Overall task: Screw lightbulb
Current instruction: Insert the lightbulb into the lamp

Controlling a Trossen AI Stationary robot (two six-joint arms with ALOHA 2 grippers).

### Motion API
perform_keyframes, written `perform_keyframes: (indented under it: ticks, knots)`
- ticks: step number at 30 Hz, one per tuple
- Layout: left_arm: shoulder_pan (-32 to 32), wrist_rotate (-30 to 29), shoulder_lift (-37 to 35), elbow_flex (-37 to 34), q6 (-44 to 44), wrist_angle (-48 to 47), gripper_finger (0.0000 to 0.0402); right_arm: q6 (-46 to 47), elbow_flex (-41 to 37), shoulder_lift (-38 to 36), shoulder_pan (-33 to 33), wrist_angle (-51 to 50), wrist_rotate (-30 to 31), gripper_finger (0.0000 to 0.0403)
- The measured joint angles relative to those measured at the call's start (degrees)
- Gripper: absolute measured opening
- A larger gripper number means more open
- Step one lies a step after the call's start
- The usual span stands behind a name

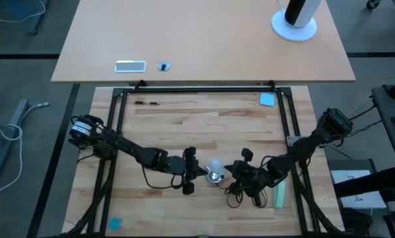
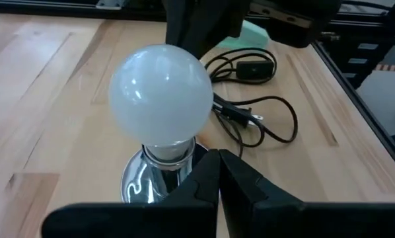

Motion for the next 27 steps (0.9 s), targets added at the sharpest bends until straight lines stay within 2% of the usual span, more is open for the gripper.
perform_keyframes:
  ticks: [8, 13, 19, 23, 27]
  knots:
    - [0.1, -1.1, 0.0, 0.0, -0.1, 0.2, 0.0, -3.7, 0.0, 0.0, -0.2, 4.9, -0.6, 0.0]
    - [0.0, -4.2, 0.0, 0.0, -0.2, 0.6, 0.0, -5.2, 0.0, 0.0, -0.3, 7.3, -0.8, 0.0]
    - [0.1, -5.1, -0.1, 0.0, -0.2, 1.0, 0.0, -5.8, 0.0, 0.0, -0.3, 9.5, -3.5, 0.0]
    - [0.1, -5.1, -0.1, 0.0, -1.0, -0.4, 0.0, -5.6, 0.0, 0.0, -0.2, 9.3, -3.9, 0.0]
    - [-0.4, -4.9, -0.7, 0.0, -1.3, -2.3, 0.0, -1.4, 0.1, -0.2, -0.2, 3.7, -3.9, 0.0]
